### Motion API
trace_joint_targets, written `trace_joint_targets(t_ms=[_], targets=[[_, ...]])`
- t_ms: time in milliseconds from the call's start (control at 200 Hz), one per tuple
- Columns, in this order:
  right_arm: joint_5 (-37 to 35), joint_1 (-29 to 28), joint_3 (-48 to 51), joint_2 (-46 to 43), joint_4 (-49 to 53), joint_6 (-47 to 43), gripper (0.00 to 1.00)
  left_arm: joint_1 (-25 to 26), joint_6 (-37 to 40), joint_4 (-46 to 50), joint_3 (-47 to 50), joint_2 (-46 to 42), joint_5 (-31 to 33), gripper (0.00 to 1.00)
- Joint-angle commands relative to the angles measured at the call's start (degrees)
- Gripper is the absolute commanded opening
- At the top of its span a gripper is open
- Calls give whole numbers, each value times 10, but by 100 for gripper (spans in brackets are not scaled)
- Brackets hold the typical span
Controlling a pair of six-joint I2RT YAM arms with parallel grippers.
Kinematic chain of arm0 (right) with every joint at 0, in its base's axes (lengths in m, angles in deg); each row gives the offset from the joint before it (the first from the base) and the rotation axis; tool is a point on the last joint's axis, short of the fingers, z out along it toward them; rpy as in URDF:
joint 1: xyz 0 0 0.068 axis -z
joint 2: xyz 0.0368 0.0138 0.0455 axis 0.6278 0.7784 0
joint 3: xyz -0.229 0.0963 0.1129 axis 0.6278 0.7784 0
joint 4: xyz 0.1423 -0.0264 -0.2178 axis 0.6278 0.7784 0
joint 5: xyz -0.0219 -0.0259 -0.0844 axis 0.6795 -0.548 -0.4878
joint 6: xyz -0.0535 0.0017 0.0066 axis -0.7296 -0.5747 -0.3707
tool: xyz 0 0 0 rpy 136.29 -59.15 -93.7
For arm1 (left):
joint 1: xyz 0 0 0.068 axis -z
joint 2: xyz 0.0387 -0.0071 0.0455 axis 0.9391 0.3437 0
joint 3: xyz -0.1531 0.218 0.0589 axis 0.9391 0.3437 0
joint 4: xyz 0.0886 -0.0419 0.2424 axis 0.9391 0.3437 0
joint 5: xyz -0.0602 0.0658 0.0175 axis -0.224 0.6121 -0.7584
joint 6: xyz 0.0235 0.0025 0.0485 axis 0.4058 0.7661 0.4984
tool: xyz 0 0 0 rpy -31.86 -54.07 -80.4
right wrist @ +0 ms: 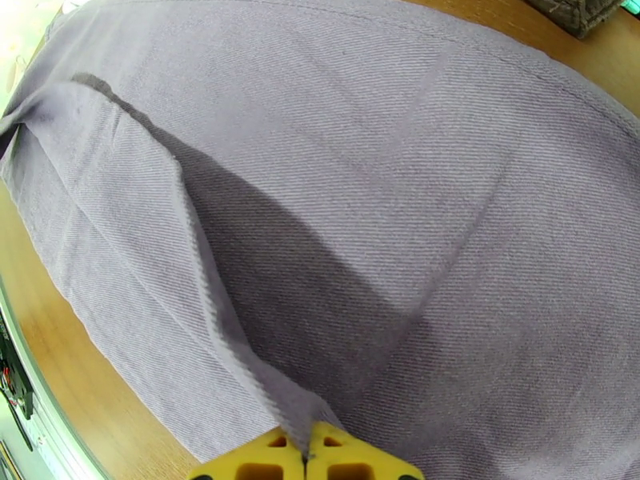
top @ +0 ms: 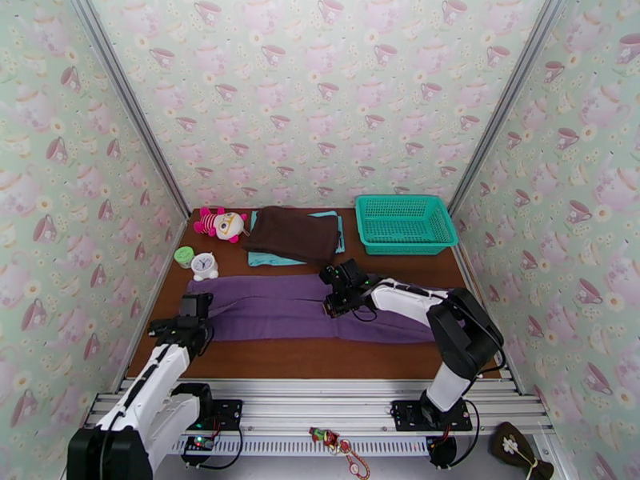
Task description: Fold and stack the trousers
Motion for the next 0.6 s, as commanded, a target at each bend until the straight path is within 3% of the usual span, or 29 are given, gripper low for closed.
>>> trace_joint_targets(t_ms=[0, 95, 255, 461, 591], targets=[[14, -5, 12, -26, -8, 2, 0, -27, 44, 1, 19, 10, -23, 41], [22, -5, 21, -41, -11, 3, 0, -45, 58, -32, 36, 6, -42, 23], [18, -13, 34, -65, -5, 7, 0, -51, 107, -25, 10, 6, -33, 8], [-1, -43, 52, -101, 9, 0, 2, -74, 187, 17, -54, 12, 4, 3], [-18, -61, 68, -110, 19, 3, 15, -104, 215, 54, -81, 28, 3, 8]])
